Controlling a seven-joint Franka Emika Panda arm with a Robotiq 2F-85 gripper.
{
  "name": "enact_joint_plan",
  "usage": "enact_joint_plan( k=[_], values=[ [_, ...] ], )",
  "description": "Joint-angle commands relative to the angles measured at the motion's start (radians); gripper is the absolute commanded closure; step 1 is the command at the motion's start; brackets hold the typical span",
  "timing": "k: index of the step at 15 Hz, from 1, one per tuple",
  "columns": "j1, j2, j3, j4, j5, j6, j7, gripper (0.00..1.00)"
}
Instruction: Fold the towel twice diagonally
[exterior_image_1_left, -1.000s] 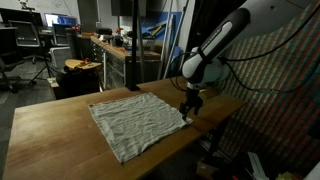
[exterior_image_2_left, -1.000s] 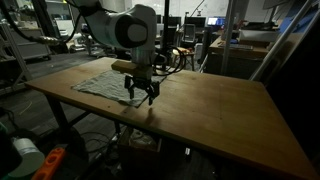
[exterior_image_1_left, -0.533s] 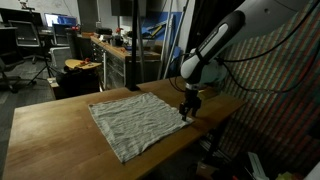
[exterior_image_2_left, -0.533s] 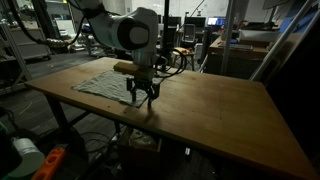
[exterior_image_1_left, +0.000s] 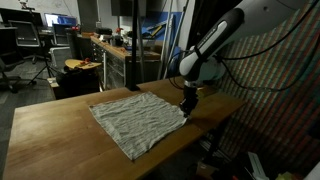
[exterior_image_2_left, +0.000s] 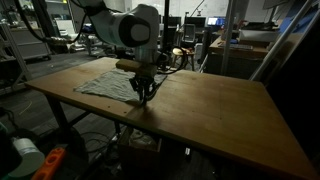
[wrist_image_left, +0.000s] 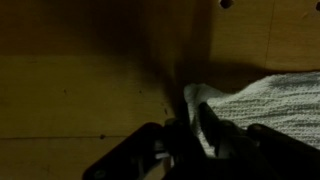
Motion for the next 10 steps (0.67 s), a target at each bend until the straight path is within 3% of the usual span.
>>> enact_joint_plan(
  k=[1, 10],
  values=[
    [-0.01, 0.026, 0.018, 0.024, 0.027, 0.002, -0.039, 1.0],
    [-0.002, 0.012, 0.012, 0.036, -0.018, -0.027, -0.023, 0.98]
  ],
)
